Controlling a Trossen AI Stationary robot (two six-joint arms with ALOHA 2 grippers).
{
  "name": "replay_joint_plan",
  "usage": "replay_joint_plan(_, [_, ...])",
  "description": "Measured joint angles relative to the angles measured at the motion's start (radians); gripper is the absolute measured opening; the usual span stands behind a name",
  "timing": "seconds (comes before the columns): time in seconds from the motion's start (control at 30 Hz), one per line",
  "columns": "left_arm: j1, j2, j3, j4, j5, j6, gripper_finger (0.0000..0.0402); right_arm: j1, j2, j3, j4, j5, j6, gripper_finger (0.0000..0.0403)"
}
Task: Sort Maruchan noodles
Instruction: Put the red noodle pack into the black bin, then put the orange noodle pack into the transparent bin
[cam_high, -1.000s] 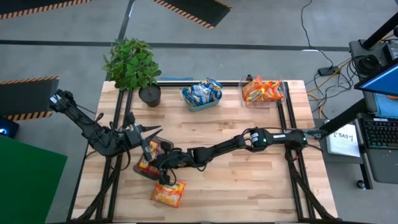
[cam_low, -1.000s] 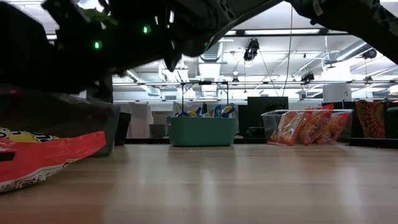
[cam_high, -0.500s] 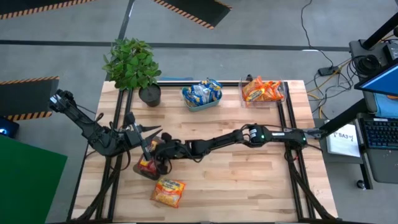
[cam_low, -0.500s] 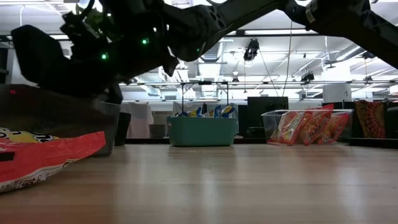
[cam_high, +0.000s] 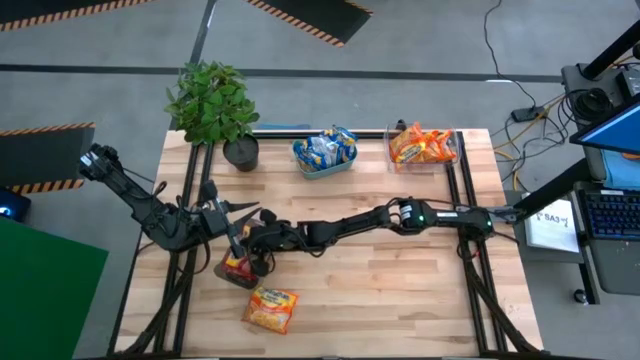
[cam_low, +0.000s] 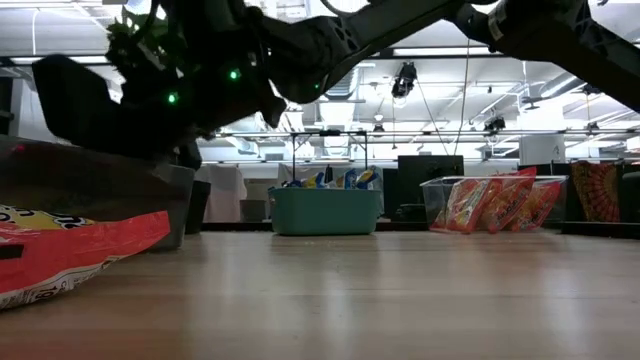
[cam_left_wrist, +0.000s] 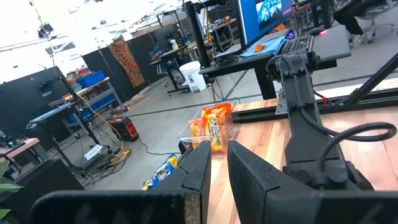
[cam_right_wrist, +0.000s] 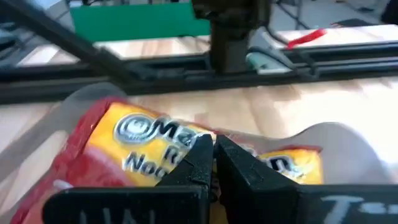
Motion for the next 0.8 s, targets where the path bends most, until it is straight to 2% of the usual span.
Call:
replay_joint_plan(0.13, [0.000, 0.000, 0.000, 0.001, 0.000, -0.014, 0.0037, -0.007, -0.036, 0.000, -0.033, -0.112, -0.014, 0.0012])
replay_joint_plan(0.2, [0.000, 0.000, 0.000, 0.004, 0.000, -0.018, 0.0037, -0.007, -0.091, 0.000, -0.093, -0.142, -0.076, 0.0012])
replay_joint_plan(0.3, [0.000, 0.000, 0.000, 0.005, 0.000, -0.020, 0.0037, -0.002, -0.192, 0.002, -0.205, -0.142, -0.180, 0.0012])
replay_joint_plan(0.43, [0.000, 0.000, 0.000, 0.005, 0.000, -0.021, 0.0037, 0.009, -0.291, -0.028, -0.369, -0.117, -0.215, 0.0012])
replay_joint_plan(0.53, [0.000, 0.000, 0.000, 0.012, 0.000, -0.022, 0.0037, 0.031, -0.377, -0.130, -0.415, -0.106, -0.221, 0.0012])
replay_joint_plan(0.6, [0.000, 0.000, 0.000, 0.019, 0.000, -0.022, 0.0037, 0.055, -0.459, -0.219, -0.402, -0.061, -0.222, 0.0012])
replay_joint_plan(0.7, [0.000, 0.002, 0.005, 0.024, 0.002, -0.027, 0.0037, 0.098, -0.587, -0.388, -0.363, 0.022, -0.220, 0.0012])
replay_joint_plan(0.8, [0.000, 0.002, 0.014, 0.029, 0.015, -0.068, 0.0037, 0.142, -0.689, -0.579, -0.313, 0.040, -0.196, 0.0012])
